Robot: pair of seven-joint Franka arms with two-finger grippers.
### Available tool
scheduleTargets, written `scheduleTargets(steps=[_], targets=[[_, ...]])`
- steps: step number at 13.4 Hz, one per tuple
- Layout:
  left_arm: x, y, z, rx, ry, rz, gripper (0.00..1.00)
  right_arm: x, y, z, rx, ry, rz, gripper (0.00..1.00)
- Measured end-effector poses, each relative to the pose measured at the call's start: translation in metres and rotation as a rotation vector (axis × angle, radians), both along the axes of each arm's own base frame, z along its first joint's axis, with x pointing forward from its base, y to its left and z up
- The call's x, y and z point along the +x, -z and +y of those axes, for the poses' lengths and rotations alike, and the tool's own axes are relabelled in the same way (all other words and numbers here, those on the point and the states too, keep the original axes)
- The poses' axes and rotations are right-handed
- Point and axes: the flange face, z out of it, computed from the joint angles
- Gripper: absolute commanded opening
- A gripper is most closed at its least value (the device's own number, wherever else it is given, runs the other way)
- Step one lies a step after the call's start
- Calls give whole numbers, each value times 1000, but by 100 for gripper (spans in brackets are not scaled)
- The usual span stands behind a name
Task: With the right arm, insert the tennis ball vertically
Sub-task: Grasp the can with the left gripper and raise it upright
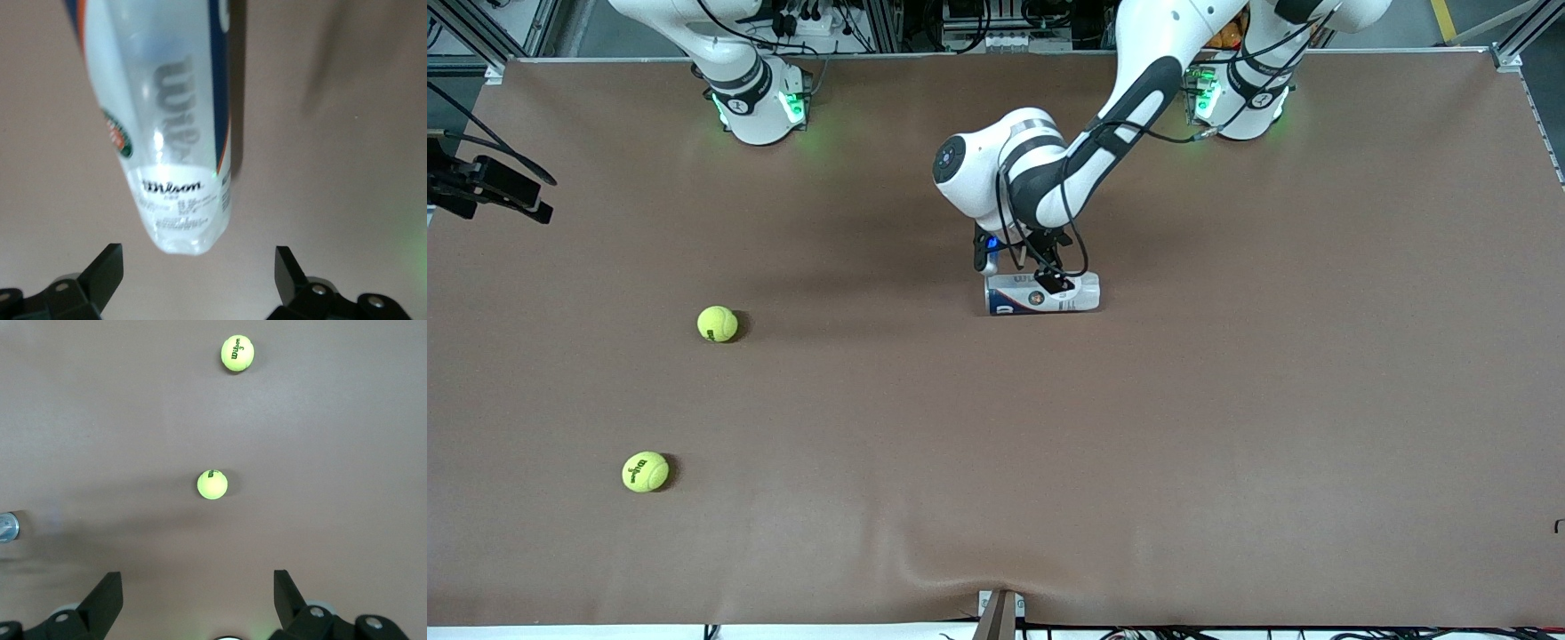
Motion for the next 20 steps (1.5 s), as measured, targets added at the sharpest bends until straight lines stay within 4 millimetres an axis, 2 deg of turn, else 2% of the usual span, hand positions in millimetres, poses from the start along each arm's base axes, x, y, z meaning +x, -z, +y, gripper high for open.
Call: scheduleTargets(steps=[8, 17, 20], targets=[[8, 20, 9, 20, -93, -28, 100, 2, 4, 0, 0, 0, 5, 100], [8, 33, 10, 41, -75, -32, 100, 13, 30, -1, -1, 2, 10, 100], [18, 36, 15, 42, -86, -34, 100, 14, 37, -1, -1, 3, 10, 100]])
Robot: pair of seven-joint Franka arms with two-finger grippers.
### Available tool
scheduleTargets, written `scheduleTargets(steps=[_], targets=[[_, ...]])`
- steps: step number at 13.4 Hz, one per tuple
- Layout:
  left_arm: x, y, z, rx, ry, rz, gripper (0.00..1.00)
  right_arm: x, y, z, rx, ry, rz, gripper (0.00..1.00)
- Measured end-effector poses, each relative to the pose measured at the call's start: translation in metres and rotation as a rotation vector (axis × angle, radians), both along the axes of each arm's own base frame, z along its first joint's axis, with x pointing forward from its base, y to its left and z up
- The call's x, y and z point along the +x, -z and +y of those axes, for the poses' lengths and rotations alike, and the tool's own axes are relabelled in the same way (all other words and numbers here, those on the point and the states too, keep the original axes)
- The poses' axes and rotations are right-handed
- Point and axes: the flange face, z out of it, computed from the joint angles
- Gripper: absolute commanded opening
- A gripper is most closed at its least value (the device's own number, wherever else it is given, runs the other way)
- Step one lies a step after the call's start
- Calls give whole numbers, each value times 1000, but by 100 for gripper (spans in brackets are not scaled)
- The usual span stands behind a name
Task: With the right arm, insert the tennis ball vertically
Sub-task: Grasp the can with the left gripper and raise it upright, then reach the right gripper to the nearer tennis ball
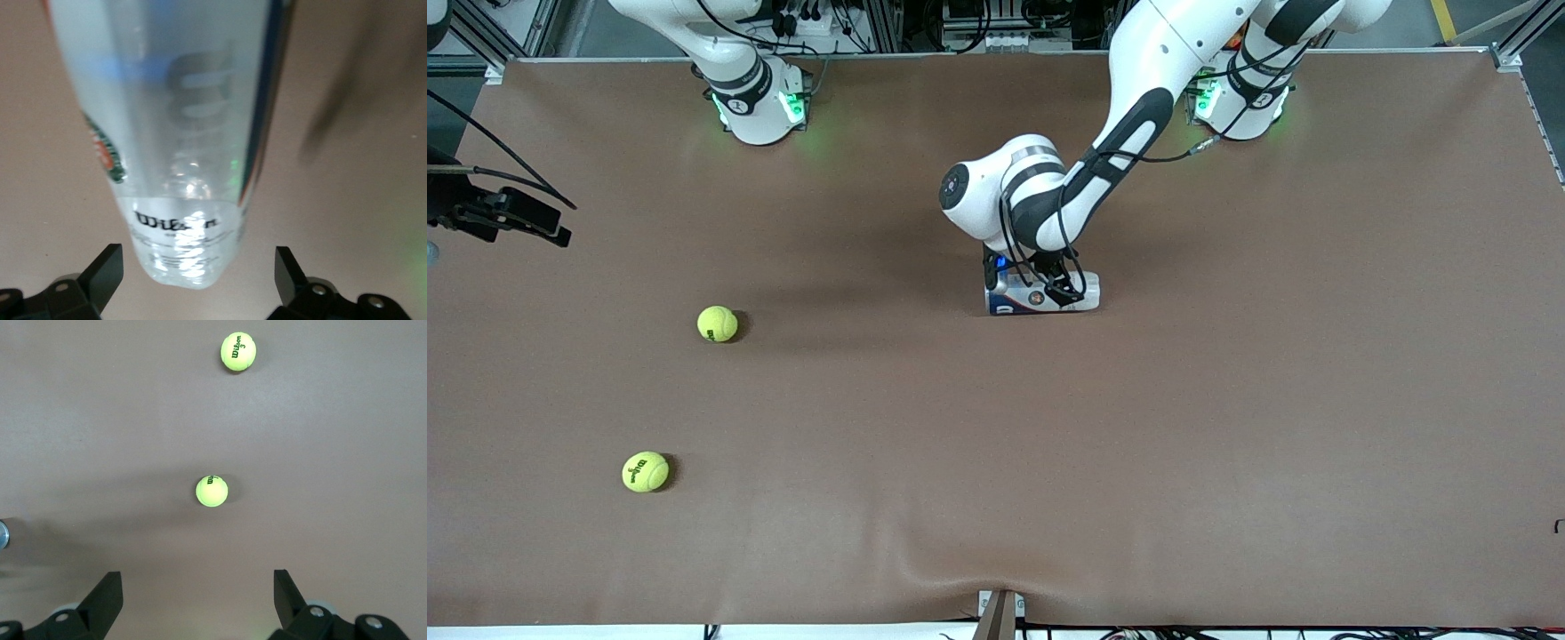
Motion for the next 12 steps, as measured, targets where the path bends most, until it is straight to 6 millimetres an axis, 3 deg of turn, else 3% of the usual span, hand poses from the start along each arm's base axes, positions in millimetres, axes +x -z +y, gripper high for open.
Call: scheduleTargets(steps=[4, 6, 9, 12], targets=[[13, 5, 2, -8, -20, 2, 100, 1, 6, 0, 0, 1, -1, 100], [14, 13, 4, 0, -24, 8, 100, 4, 23, 0, 0, 2, 3, 100], [13, 27, 7, 13, -27, 23, 100, 9, 66, -1, -2, 6, -5, 100], [12, 33, 7, 20, -26, 30, 100, 14, 125, -2, -5, 12, -11, 100]])
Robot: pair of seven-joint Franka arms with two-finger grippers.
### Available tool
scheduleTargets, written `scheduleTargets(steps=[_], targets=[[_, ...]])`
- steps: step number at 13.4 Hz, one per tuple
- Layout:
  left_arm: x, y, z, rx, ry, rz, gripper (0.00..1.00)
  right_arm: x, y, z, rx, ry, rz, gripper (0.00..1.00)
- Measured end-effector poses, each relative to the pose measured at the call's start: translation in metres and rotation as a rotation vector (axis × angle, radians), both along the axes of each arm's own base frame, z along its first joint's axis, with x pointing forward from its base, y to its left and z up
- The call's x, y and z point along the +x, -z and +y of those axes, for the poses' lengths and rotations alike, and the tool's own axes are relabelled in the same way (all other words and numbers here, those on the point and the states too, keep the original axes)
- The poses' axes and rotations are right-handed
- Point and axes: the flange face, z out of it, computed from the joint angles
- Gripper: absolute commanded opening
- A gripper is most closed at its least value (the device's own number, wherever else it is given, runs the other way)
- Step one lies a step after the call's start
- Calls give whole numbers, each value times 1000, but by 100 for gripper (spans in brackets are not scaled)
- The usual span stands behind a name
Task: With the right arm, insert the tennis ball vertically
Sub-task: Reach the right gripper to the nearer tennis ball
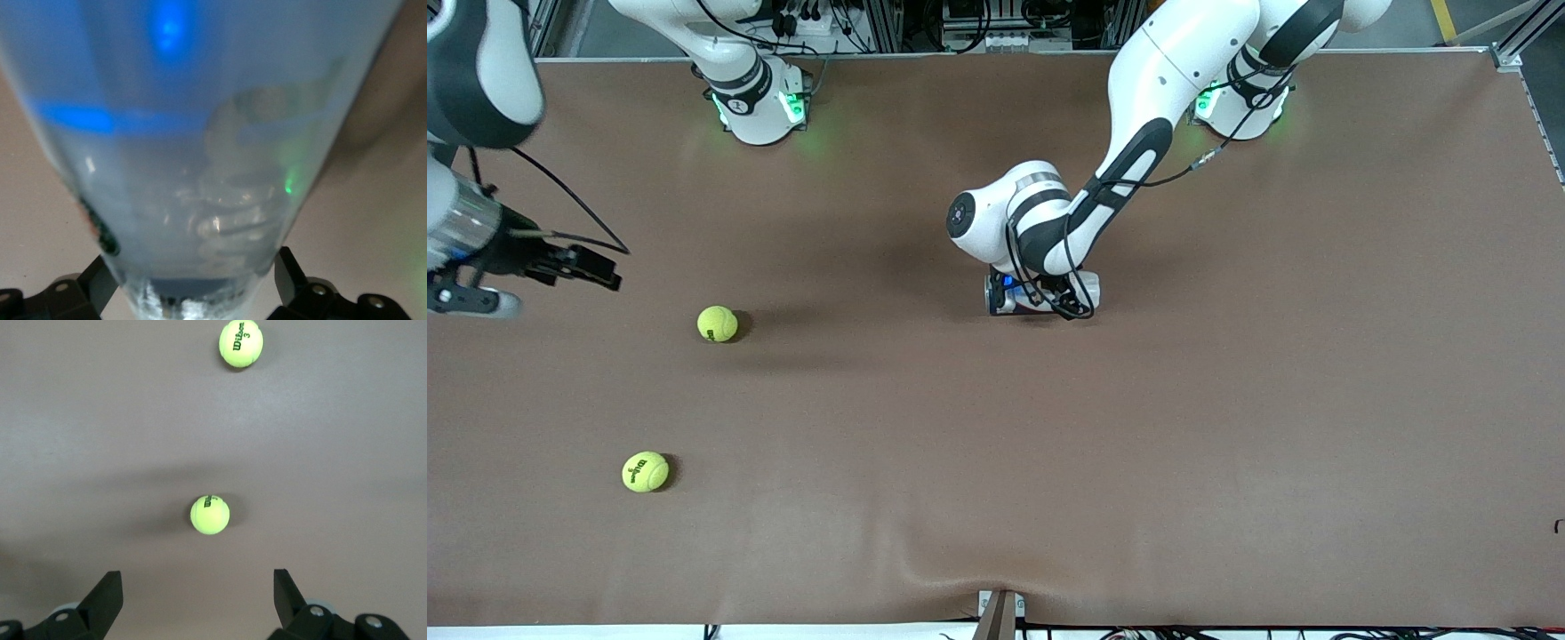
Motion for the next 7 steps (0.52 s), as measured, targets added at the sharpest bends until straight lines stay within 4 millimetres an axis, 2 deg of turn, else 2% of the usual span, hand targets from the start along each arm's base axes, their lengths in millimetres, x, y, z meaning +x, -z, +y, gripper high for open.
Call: scheduleTargets(steps=[4, 7], targets=[[1, 5, 1, 14, 18, -11, 99, 4, 82, -7, -4, 18, 44, 100], [2, 5, 1, 14, 20, -13, 85, 4, 132, -14, -9, 35, 50, 100]])
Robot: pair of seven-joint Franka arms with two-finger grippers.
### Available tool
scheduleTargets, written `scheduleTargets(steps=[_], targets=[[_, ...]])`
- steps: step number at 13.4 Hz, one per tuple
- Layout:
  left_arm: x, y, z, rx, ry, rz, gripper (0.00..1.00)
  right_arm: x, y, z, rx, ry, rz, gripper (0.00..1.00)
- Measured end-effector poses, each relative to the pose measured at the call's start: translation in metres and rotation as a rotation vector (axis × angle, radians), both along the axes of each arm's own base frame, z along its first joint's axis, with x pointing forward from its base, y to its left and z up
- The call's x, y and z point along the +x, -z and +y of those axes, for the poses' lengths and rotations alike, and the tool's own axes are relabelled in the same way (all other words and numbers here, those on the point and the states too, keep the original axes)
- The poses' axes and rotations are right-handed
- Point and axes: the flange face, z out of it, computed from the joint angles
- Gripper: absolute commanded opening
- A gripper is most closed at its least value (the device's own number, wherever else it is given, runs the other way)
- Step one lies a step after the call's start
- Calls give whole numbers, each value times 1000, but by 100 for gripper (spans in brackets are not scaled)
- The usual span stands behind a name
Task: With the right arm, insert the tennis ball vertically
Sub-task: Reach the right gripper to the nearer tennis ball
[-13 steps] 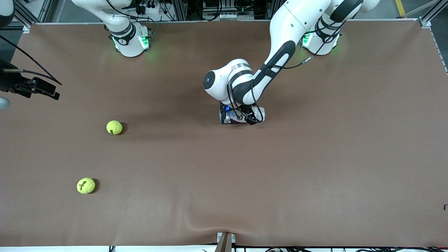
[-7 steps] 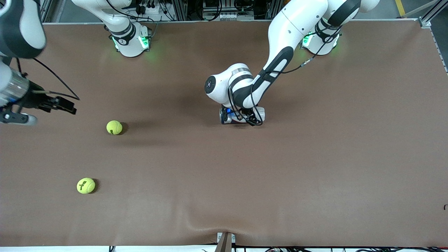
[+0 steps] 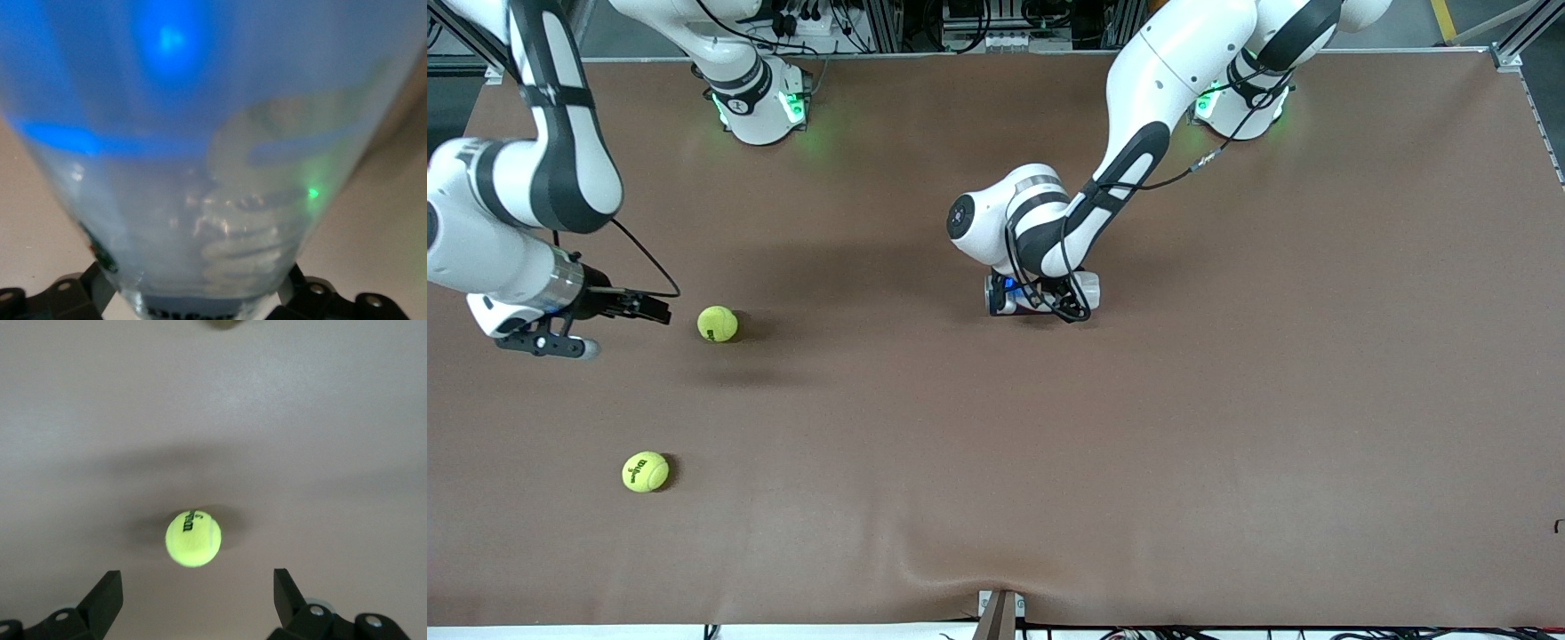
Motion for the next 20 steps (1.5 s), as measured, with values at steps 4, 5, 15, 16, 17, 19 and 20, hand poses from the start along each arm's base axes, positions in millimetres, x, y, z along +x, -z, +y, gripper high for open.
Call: scheduleTargets(steps=[4, 5, 15, 16, 17, 19, 20], targets=[[0, 0, -1, -4, 3, -1, 81, -1, 40, 5, -10, 65, 12, 100], [0, 0, -2, -4, 3, -1, 81, 0, 48, 9, -13, 75, 5, 100], [3, -4, -6, -24, 7, -17, 80, -23, 138, 50, -34, 141, -66, 100], [9, -9, -9, -47, 4, -30, 79, -25, 142, 49, -35, 142, -64, 100], [15, -16, -13, -67, 1, -44, 79, -27, 144, 49, -35, 142, -60, 100], [26, -35, -24, -106, -10, -73, 80, -29, 146, 49, -36, 142, -54, 100], [31, -45, -28, -127, -18, -86, 80, -30, 147, 49, -36, 142, -51, 100]])
